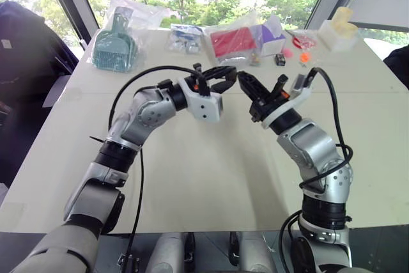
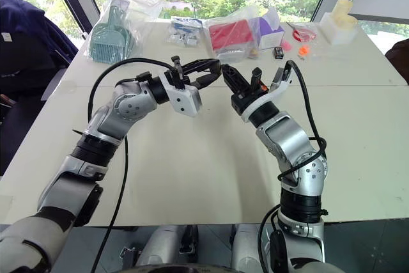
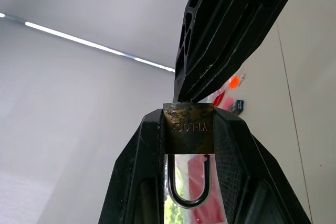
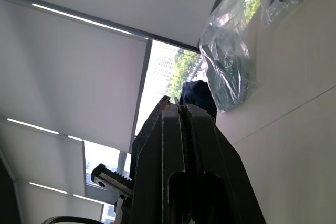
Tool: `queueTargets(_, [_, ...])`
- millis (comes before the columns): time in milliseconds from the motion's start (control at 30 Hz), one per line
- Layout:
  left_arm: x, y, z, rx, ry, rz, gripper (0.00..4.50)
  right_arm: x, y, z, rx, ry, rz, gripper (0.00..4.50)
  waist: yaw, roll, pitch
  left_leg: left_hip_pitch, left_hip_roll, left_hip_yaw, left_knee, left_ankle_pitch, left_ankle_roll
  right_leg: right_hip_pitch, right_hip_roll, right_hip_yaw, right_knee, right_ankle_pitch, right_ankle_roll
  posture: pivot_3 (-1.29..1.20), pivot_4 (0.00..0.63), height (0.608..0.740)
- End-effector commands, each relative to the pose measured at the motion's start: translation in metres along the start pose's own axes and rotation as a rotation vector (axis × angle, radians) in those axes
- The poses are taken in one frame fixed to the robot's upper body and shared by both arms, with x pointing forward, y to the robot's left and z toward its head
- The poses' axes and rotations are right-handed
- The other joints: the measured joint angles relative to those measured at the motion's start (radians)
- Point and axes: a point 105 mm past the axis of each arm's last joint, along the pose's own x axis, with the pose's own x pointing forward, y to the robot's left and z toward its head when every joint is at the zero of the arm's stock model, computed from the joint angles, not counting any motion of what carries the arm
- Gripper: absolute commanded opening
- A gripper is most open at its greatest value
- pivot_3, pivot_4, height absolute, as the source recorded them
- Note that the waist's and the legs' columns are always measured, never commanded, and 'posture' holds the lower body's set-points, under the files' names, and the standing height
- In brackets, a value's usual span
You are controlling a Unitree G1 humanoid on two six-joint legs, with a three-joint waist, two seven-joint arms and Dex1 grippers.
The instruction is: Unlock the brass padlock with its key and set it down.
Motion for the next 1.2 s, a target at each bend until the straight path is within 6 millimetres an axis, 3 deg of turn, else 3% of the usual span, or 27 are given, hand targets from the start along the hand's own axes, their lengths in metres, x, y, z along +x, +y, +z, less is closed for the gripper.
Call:
queueTargets(33, [0.008,0.01,0.022,-0.052,-0.123,-0.018,0.71,-0.003,0.001,0.003,-0.291,0.04,0.002,0.28,0.0,0.0,0.0,0.0,0.0,0.0,0.0,0.0,0.0,0.0,0.0,0.0,0.0,0.0,0.0,0.0,0.15,0.735])
queueTargets(100, [0.006,0.002,0.015,-0.12,-0.101,-0.087,0.71,-0.005,0.007,0.009,-0.421,0.052,0.043,0.94,0.001,0.0,0.0,0.0,0.0,0.001,0.0,0.0,0.0,0.0,0.0,0.0,-0.001,0.0,0.0,0.0,0.15,0.735])
queueTargets(200, [0.003,0.003,0.009,-0.152,-0.084,-0.116,0.71,-0.009,0.009,0.02,-0.528,0.076,0.069,2.49,-0.001,0.0,0.0,0.0,0.0,0.001,0.0,-0.001,0.001,0.0,0.0,0.0,-0.002,0.0,0.0,0.0,0.15,0.735])
queueTargets(333, [0.001,0.007,0.006,-0.173,-0.077,-0.114,0.71,-0.014,0.01,0.014,-0.631,0.178,0.108,4.48,-0.001,0.0,0.0,0.0,0.001,0.001,0.0,-0.003,0.005,-0.001,0.0,0.0,-0.001,0.0,0.0,0.0,0.15,0.735])
queueTargets(533, [0.001,0.009,0.008,-0.178,-0.086,-0.106,0.71,-0.017,0.006,0.012,-0.705,0.239,0.118,4.48,0.002,0.0,0.0,0.0,0.0,0.0,0.0,-0.003,0.006,0.0,0.0,0.0,-0.002,0.0,0.0,0.0,0.15,0.735])
queueTargets(1067, [0.002,0.007,0.019,-0.177,-0.13,-0.109,0.71,-0.008,0.002,0.013,-0.68,0.207,0.15,4.48,0.002,0.0,0.0,0.0,0.0,0.0,0.0,-0.003,0.005,0.0,0.0,0.0,-0.001,0.0,0.0,0.0,0.15,0.735])
queueTargets(1167, [0.002,0.007,0.019,-0.175,-0.129,-0.11,0.71,-0.005,0.003,0.014,-0.661,0.194,0.157,3.67,0.001,0.0,0.0,0.0,0.0,0.0,0.0,-0.003,0.005,0.0,0.0,0.0,-0.001,0.0,0.0,0.0,0.15,0.735])
queueTargets(1200, [0.002,0.007,0.018,-0.174,-0.128,-0.11,0.71,-0.005,0.003,0.014,-0.658,0.192,0.158,3.16,0.002,0.0,0.0,0.0,0.0,0.0,0.0,-0.003,0.005,0.0,0.0,0.0,-0.001,0.0,0.0,0.0,0.15,0.735])
